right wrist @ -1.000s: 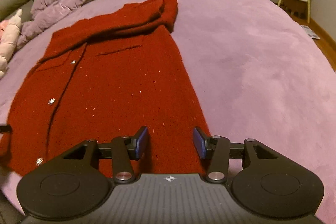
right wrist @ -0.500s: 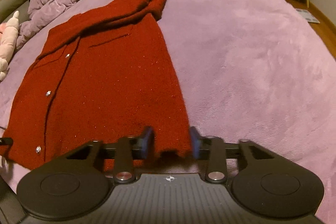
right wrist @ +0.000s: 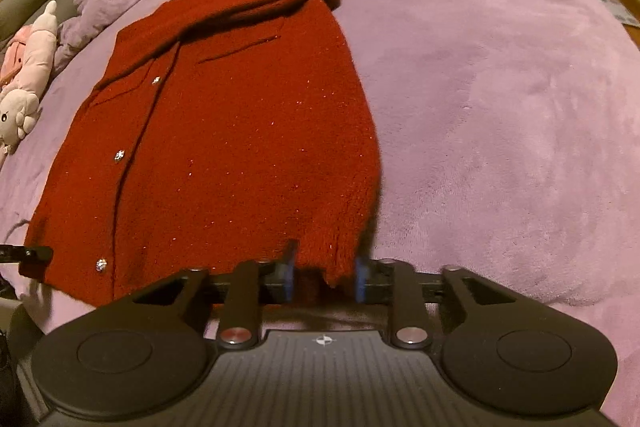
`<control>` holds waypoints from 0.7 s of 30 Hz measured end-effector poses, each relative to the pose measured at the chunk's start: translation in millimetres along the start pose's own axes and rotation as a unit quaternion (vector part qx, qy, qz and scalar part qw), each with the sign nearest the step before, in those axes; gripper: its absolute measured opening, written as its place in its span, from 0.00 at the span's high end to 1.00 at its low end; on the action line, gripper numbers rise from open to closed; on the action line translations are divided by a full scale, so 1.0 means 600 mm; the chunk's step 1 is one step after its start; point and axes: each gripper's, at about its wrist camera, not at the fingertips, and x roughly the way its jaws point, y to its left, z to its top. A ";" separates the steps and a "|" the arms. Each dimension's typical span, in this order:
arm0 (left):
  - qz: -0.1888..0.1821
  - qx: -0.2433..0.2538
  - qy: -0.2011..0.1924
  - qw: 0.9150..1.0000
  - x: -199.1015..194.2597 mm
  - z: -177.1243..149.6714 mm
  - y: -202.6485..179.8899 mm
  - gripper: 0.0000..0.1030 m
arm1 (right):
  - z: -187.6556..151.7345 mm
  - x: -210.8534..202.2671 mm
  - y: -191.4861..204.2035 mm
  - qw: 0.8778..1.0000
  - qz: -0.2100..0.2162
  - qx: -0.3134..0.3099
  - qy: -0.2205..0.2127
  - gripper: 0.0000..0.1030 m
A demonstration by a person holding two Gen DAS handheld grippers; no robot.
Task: Fold small clothes
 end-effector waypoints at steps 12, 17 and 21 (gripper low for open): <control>-0.150 -0.008 -0.093 0.984 -0.078 0.098 -0.072 0.90 | 0.108 -0.006 -0.015 0.973 0.172 0.152 -0.025 0.89; -0.139 -0.029 -0.148 0.979 -0.078 0.175 -0.071 0.90 | 0.185 0.016 -0.008 0.971 0.158 0.162 -0.079 0.90; -0.099 -0.060 -0.183 0.976 -0.056 0.235 -0.052 0.90 | 0.241 0.041 -0.003 0.973 0.117 0.163 -0.115 0.90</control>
